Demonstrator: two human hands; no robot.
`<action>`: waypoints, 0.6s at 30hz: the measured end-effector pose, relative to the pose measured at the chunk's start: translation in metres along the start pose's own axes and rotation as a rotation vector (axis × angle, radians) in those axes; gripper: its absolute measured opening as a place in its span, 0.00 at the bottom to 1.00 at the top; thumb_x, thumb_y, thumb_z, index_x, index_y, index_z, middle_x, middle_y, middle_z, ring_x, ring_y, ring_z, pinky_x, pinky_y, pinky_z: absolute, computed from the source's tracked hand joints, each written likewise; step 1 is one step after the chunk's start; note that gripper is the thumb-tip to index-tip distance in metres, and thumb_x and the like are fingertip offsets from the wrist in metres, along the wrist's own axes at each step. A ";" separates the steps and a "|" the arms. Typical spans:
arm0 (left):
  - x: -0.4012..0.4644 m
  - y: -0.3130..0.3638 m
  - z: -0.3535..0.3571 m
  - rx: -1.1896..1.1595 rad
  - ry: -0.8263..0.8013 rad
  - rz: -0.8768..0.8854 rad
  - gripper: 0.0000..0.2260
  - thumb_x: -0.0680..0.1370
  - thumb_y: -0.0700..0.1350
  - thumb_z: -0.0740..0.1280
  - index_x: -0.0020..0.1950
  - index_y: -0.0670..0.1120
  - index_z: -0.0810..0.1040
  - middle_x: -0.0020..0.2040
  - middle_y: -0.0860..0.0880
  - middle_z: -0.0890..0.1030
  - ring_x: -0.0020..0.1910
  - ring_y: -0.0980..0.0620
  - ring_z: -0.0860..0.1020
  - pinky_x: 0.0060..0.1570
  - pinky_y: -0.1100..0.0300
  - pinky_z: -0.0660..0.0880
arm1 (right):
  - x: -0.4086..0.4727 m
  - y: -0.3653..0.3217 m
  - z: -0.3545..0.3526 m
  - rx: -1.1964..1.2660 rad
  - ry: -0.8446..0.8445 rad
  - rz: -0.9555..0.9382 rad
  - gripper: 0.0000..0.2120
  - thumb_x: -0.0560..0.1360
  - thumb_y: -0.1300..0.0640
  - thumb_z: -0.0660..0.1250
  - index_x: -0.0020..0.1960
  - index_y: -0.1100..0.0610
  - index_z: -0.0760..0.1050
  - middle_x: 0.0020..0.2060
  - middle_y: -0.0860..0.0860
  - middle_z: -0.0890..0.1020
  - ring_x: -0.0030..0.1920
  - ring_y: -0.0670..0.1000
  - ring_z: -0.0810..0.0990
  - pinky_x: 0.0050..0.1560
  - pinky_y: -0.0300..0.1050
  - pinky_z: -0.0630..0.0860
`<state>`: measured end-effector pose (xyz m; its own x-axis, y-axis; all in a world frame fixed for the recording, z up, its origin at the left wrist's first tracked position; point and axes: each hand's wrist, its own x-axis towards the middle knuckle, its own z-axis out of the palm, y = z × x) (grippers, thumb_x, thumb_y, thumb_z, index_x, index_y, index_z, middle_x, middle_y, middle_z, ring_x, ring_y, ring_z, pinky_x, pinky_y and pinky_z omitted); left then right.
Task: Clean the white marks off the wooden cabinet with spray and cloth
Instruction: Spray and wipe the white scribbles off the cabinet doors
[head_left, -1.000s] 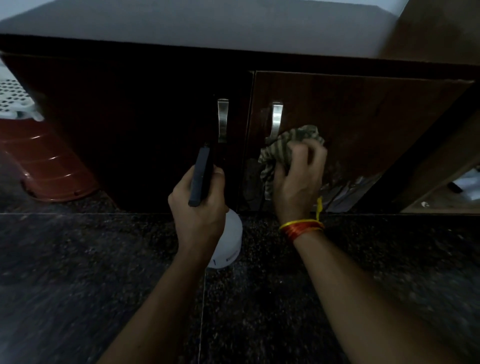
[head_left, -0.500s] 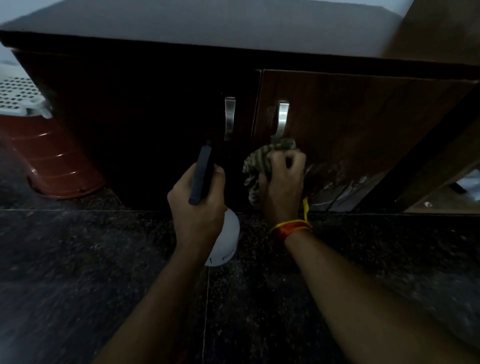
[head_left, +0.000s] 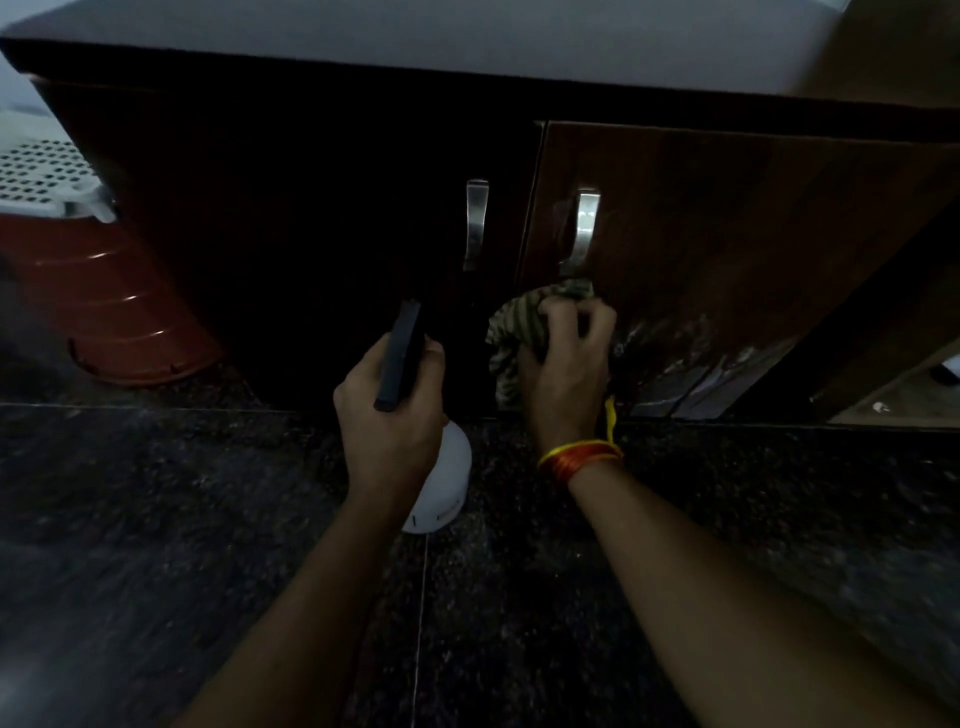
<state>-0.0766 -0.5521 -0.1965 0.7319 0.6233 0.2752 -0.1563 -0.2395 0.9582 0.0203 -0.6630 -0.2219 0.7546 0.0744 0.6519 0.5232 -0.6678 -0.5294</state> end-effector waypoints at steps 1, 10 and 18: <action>0.000 0.001 0.001 0.004 -0.003 -0.001 0.10 0.80 0.41 0.65 0.42 0.36 0.75 0.29 0.33 0.71 0.28 0.39 0.72 0.30 0.47 0.69 | -0.002 0.003 0.003 -0.011 -0.017 0.002 0.18 0.67 0.69 0.68 0.54 0.58 0.71 0.53 0.61 0.70 0.51 0.62 0.74 0.49 0.49 0.74; 0.001 0.003 0.000 0.048 -0.011 0.013 0.10 0.80 0.43 0.65 0.39 0.50 0.74 0.32 0.33 0.72 0.31 0.35 0.71 0.32 0.45 0.68 | -0.043 0.034 0.032 -0.080 -0.268 0.187 0.15 0.67 0.68 0.67 0.53 0.61 0.71 0.53 0.61 0.68 0.46 0.63 0.72 0.45 0.52 0.73; 0.007 -0.002 0.006 0.048 0.001 0.046 0.13 0.80 0.46 0.64 0.43 0.37 0.75 0.31 0.32 0.71 0.29 0.34 0.71 0.31 0.45 0.67 | -0.026 0.009 0.024 0.117 -0.019 0.302 0.15 0.67 0.67 0.70 0.51 0.62 0.69 0.55 0.60 0.68 0.44 0.52 0.68 0.43 0.37 0.63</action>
<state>-0.0674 -0.5520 -0.1974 0.7243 0.6114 0.3188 -0.1577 -0.3032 0.9398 0.0152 -0.6528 -0.2565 0.8892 -0.0997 0.4466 0.3161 -0.5719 -0.7570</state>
